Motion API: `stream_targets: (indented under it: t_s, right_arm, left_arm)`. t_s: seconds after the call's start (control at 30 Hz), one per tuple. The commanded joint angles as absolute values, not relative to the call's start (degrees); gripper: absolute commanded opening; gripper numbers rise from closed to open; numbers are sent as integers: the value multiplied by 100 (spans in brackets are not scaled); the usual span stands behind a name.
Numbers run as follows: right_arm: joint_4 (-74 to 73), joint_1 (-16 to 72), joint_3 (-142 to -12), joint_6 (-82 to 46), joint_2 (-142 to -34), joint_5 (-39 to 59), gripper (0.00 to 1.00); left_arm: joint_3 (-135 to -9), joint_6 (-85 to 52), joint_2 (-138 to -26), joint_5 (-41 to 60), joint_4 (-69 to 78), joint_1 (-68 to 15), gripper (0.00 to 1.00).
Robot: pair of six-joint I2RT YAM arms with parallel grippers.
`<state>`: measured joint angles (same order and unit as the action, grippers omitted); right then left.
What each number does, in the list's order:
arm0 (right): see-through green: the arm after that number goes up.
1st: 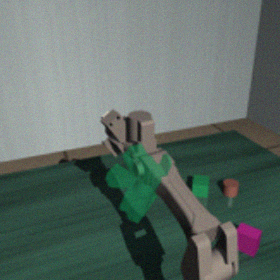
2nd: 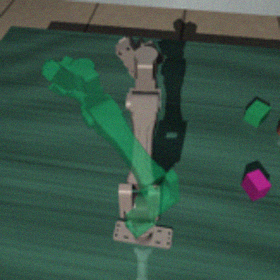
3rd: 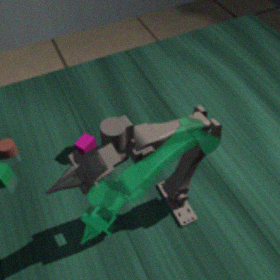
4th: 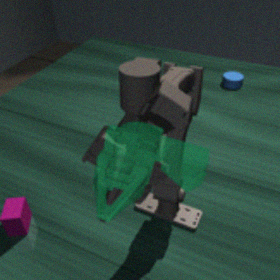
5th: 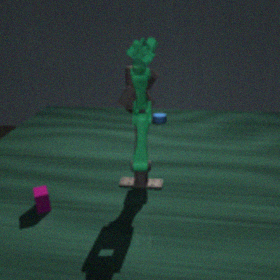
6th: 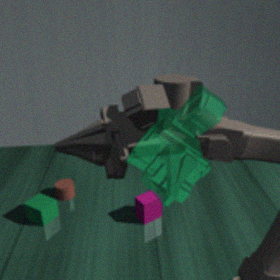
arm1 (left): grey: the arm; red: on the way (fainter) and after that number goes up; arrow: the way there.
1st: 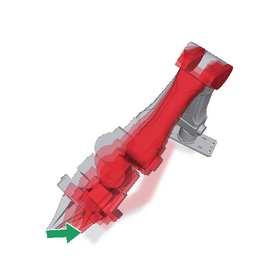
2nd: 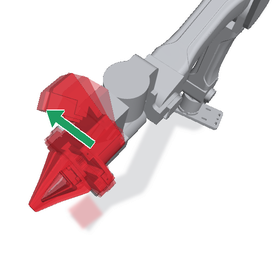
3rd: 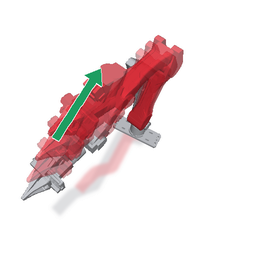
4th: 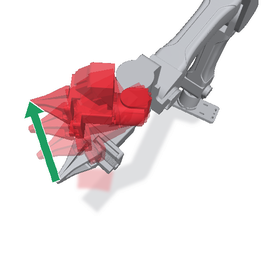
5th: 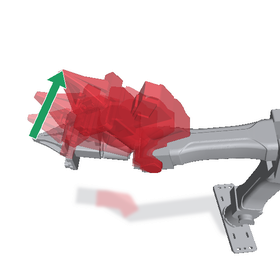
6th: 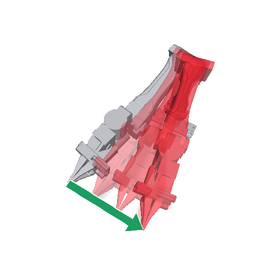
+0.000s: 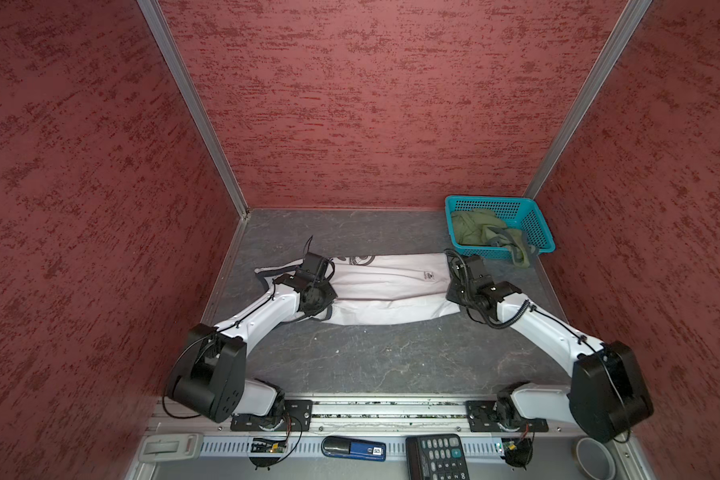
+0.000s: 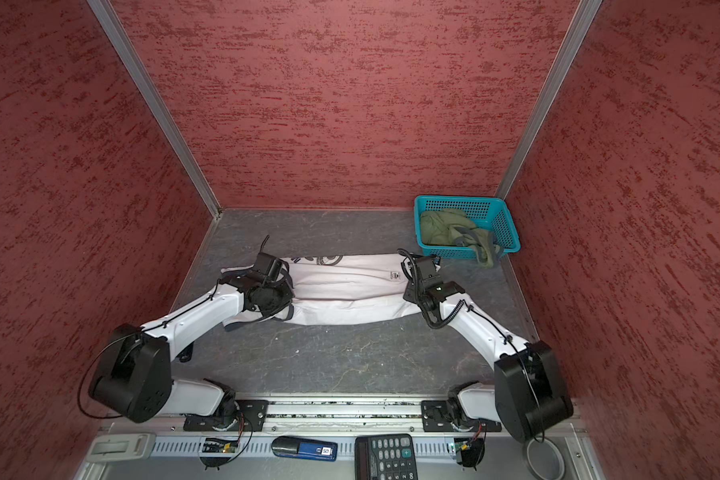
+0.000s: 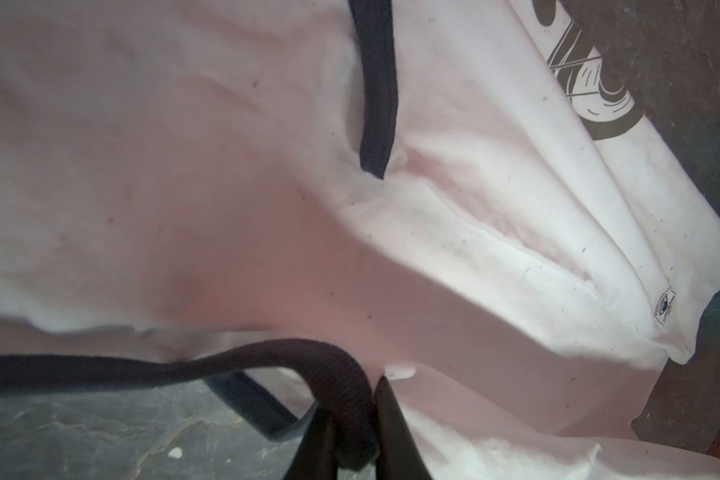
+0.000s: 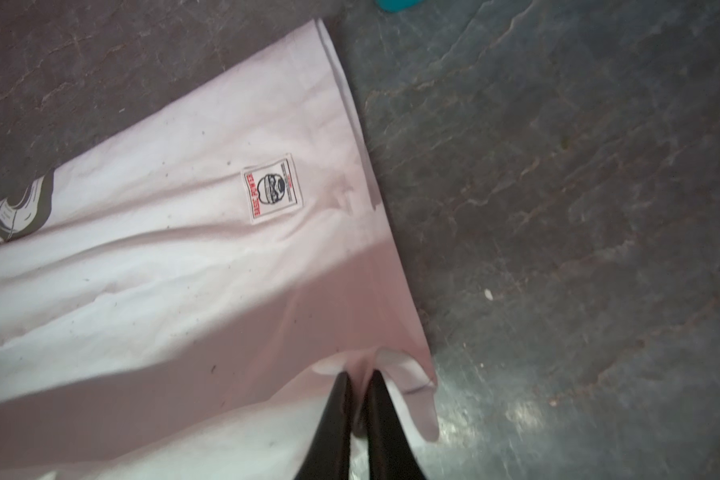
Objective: Fold and stack the tank tops
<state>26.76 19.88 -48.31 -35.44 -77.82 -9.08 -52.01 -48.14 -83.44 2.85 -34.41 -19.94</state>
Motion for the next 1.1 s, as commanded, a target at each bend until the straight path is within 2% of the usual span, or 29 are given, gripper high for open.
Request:
stream_targets:
  t_s: [0.0,0.33,0.43,0.5,0.57,0.87,1.07]
  right_arm:
    - [2168,1810,-5152,-3264,-8151,-965,13]
    - [1831,1487,-5388,-3186,-8969,-818,13]
    - [1851,1483,-5317,-3132,-8826,-692,26]
    - [1871,1484,-5201,-3094,-8736,-582,37]
    - [1874,1479,-5076,-3061,-8729,-378,41]
    - [1718,1509,-4591,-3146,-8743,197,48]
    - [1602,1527,-4550,-3148,-8840,238,46]
  left_arm:
    - [-5552,-4595,-8775,427,-3270,-1829,17]
    - [-6060,-4561,-9634,502,-3096,-1472,17]
    - [-6098,-4521,-9737,505,-3124,-1424,18]
    - [-6059,-4499,-9745,480,-3137,-1424,23]
    - [-6006,-4468,-9706,472,-3137,-1424,31]
    - [-5819,-4371,-9218,324,-3225,-1690,50]
    - [-5777,-4384,-9119,123,-3349,-1860,51]
